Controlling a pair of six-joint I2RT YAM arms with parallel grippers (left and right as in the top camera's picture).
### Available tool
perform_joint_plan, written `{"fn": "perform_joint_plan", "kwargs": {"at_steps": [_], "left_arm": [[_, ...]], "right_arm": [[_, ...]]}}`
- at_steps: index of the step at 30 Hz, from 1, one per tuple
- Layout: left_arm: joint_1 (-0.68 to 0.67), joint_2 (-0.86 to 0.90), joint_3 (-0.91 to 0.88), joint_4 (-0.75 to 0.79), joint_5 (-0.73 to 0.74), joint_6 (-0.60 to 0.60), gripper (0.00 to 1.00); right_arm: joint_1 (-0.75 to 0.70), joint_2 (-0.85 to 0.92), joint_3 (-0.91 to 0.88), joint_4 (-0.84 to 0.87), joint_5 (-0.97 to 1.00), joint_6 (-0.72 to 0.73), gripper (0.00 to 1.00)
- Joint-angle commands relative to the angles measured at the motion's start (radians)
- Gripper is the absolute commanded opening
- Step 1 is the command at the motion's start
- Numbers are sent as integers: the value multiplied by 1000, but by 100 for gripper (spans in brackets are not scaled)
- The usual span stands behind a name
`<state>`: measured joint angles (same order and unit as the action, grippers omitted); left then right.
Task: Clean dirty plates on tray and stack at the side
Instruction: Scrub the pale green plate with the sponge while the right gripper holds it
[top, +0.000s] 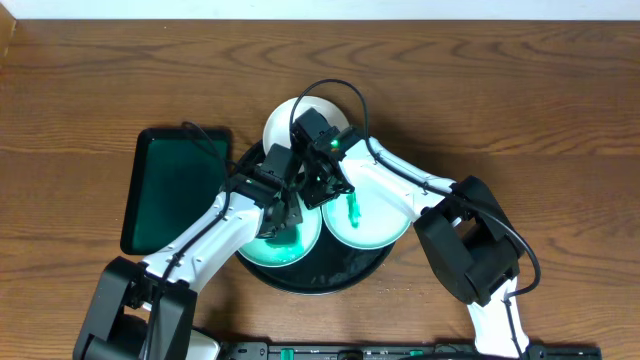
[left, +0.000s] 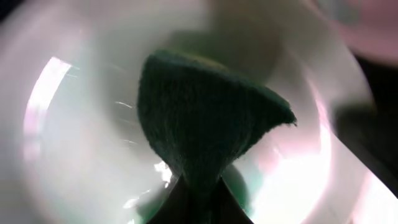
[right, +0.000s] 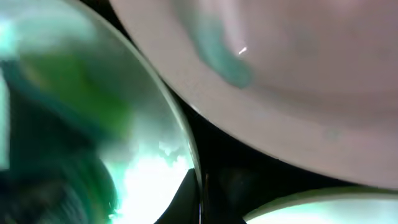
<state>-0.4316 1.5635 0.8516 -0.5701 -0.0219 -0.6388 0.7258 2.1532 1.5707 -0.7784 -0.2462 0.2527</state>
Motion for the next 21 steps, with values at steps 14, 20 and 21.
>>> {"fn": "perform_joint_plan", "kwargs": {"at_steps": [14,20,21], "left_arm": [[6,11,3,54,212,-24,7],[94,11,3,-15,-121,-26,7],[95,11,3,-50,-100,-32,7]], "right_arm": [[7,10,-3,3,-20,16,1],[7,10,-3,4,-20,16,1],[7,10,-3,4,-20,16,1]]}}
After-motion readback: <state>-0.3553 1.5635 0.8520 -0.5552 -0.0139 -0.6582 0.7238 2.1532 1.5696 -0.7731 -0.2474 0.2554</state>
